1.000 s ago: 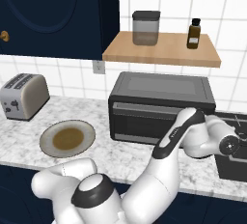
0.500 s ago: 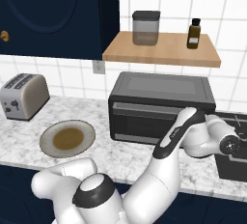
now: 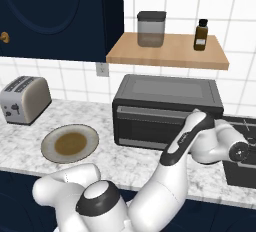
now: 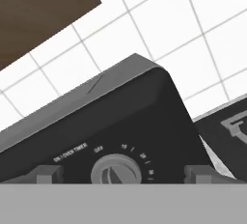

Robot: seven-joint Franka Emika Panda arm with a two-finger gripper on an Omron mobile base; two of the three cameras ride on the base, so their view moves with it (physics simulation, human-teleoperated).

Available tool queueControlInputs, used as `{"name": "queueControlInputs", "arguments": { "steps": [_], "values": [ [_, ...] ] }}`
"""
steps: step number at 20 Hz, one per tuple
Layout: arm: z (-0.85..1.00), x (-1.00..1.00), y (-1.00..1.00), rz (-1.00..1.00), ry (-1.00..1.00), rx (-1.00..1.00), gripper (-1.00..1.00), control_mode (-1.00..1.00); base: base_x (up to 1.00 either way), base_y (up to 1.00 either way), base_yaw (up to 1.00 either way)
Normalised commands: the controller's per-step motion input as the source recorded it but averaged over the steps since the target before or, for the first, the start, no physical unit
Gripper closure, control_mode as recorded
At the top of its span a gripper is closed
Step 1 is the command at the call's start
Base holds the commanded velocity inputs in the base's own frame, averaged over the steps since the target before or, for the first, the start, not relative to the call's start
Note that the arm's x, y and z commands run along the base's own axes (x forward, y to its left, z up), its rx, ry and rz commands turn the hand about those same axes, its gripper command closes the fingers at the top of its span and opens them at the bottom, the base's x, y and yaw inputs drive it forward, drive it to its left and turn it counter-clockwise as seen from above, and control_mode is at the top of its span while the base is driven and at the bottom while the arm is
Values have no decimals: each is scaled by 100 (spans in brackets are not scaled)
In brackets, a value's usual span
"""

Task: Pick up the kebab skewer and baguette bread, and place them inside the toaster oven. Close the toaster oven door and start by setting the timer.

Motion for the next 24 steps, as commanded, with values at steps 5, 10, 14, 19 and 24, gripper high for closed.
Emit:
{"name": "queueControlInputs", "arguments": {
  "steps": [5,10,14,19,24],
  "values": [
    [0,0,3,-2,0,4,-100,-100,0,0,0],
    [-4,0,10,0,0,0,-100,-100,0,0,0],
    [-3,0,5,0,0,0,-100,-100,0,0,0],
    [0,9,1,0,0,0,-100,-100,0,0,0],
    [0,0,0,0,0,0,-100,-100,0,0,0]
  ]
}}
